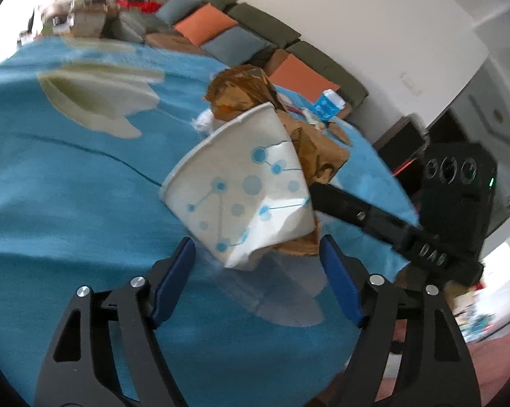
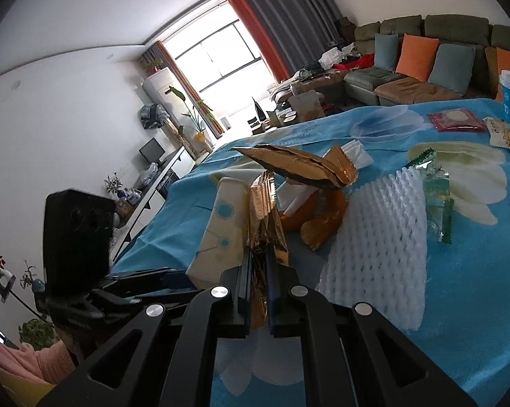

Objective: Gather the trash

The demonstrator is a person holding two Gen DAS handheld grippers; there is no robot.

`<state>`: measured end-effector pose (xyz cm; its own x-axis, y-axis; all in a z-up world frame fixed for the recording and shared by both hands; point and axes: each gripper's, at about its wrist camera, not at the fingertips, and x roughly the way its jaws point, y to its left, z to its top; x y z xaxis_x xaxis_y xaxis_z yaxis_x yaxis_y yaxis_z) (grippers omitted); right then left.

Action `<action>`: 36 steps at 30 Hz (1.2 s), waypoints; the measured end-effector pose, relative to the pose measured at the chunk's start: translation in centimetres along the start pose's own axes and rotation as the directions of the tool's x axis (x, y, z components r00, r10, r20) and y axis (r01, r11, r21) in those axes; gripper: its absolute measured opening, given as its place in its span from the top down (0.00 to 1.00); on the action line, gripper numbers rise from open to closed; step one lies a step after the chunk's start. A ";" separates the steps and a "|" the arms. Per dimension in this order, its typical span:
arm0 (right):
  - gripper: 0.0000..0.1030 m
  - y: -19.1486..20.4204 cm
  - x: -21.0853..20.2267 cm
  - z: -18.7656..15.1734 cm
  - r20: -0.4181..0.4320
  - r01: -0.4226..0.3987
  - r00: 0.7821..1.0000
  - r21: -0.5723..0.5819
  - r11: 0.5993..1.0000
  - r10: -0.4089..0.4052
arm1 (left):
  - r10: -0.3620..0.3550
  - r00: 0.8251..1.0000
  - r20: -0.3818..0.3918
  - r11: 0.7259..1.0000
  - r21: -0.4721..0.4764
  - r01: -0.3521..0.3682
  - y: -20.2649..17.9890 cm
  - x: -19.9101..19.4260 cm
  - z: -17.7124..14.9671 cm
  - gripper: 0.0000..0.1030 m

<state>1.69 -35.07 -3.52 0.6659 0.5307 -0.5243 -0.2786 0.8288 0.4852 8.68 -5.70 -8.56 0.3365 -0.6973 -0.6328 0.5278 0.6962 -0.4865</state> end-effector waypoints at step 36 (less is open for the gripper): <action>0.94 3.8 1.8 1.1 -0.045 -0.165 0.986 -0.074 0.984 0.162 | 0.009 0.996 0.089 0.996 -0.088 -0.001 3.7 -7.0 -1.1 0.71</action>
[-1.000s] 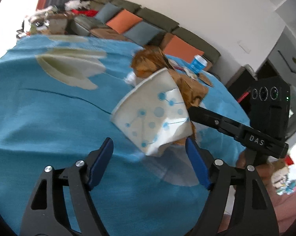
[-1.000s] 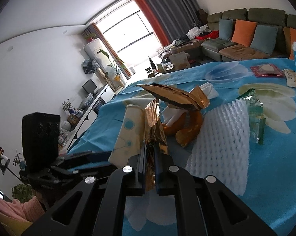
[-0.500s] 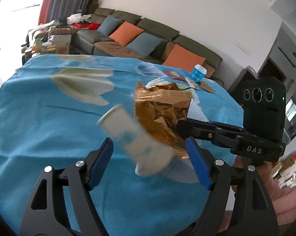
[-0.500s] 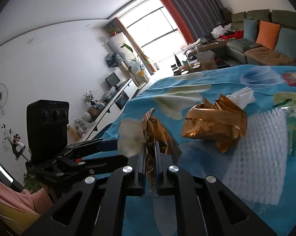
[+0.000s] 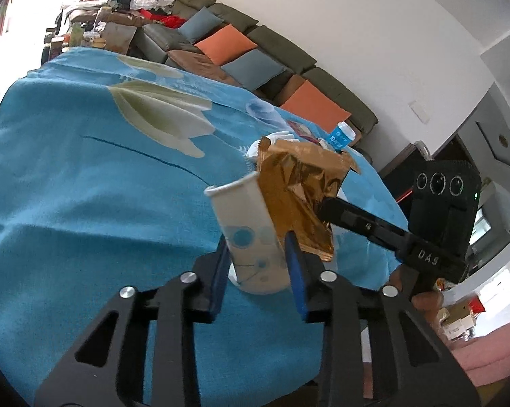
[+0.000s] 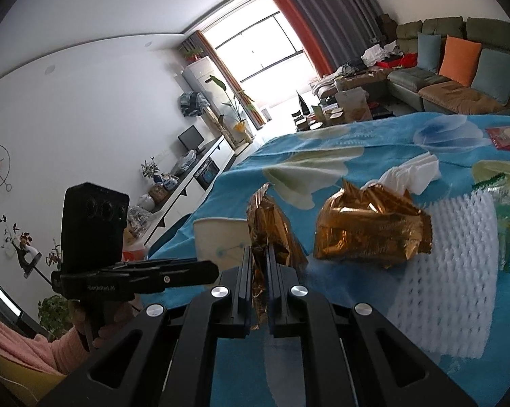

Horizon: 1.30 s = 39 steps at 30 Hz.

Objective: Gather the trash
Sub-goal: 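Carry the cup with the left gripper to the teal bin while the right gripper carries a gold wrapper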

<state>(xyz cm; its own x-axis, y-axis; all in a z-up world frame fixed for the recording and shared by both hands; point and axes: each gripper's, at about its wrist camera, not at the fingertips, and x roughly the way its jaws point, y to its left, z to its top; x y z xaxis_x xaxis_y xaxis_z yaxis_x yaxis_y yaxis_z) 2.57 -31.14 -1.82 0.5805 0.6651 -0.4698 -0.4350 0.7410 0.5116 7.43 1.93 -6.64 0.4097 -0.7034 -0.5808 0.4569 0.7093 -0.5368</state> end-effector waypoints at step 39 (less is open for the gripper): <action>0.95 5.2 5.2 3.1 -0.015 -0.106 0.994 -0.099 0.989 0.105 | 0.370 0.909 0.193 0.925 0.016 -0.380 0.9 -12.0 -1.9 0.73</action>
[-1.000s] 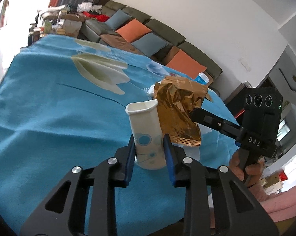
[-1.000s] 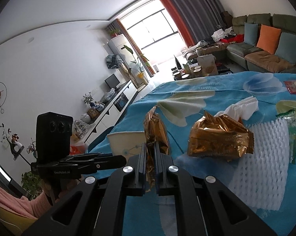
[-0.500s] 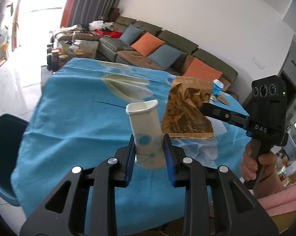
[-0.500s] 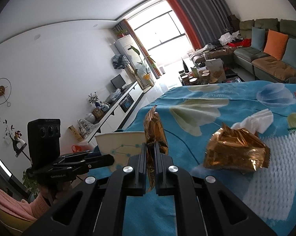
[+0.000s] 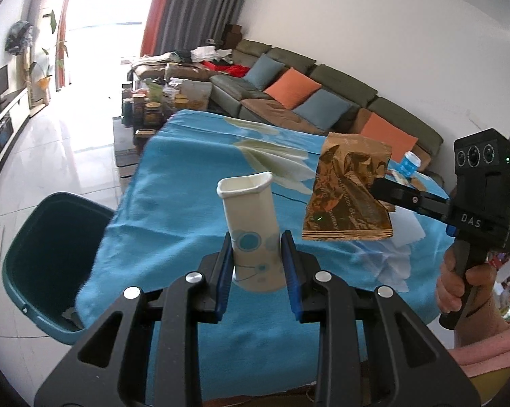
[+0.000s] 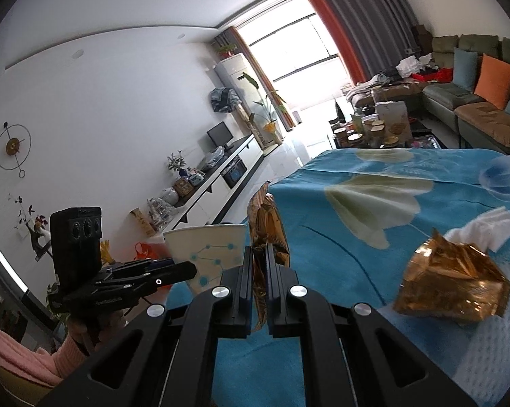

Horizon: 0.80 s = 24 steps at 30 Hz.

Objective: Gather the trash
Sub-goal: 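Carry the cup with the left gripper to the teal bin while the right gripper carries a gold wrapper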

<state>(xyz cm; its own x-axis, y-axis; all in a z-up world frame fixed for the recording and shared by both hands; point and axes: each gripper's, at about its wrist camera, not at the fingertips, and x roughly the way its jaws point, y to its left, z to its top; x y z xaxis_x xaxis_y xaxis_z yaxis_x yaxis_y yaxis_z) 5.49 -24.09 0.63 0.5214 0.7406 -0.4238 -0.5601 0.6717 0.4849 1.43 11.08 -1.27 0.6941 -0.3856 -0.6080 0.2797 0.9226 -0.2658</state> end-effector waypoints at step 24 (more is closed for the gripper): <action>0.95 3.3 6.4 0.9 -0.081 -0.095 0.993 -0.056 0.994 0.090 | 0.149 0.988 0.028 0.987 -0.059 -0.147 3.4 -3.7 -1.0 0.73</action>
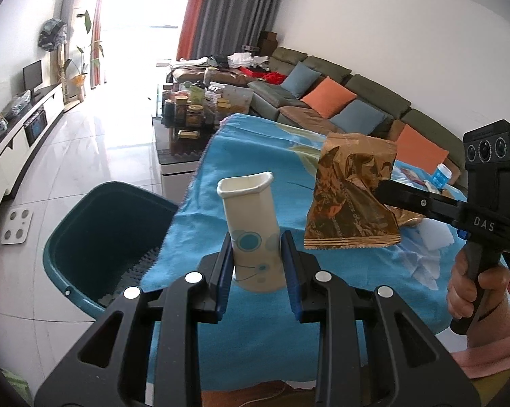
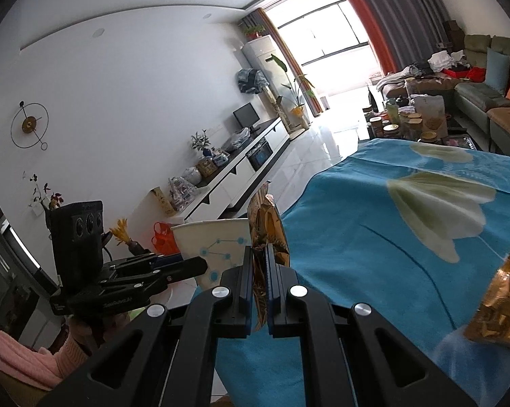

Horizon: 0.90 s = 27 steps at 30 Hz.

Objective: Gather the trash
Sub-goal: 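Carry the cup with the left gripper to the teal bin while the right gripper carries a gold wrapper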

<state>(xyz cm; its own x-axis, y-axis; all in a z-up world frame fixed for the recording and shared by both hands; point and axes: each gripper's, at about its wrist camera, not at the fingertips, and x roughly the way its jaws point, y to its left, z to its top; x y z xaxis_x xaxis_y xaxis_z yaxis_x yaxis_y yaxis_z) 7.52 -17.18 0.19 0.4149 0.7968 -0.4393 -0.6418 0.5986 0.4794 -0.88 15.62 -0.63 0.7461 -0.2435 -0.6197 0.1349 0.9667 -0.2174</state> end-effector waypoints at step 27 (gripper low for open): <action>0.95 1.8 5.0 1.3 -0.070 -0.075 0.995 -0.031 0.997 0.072 | 0.135 0.991 0.010 0.990 -0.039 -0.134 3.0 -0.9 -0.3 0.73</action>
<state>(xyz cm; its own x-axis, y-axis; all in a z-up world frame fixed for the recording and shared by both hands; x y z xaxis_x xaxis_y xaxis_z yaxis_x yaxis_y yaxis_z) 9.28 -12.02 -0.12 0.3210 0.8302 -0.4558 -0.6905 0.5345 0.4874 -1.34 18.75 -0.97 0.7637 -0.1101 -0.6361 0.0078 0.9868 -0.1615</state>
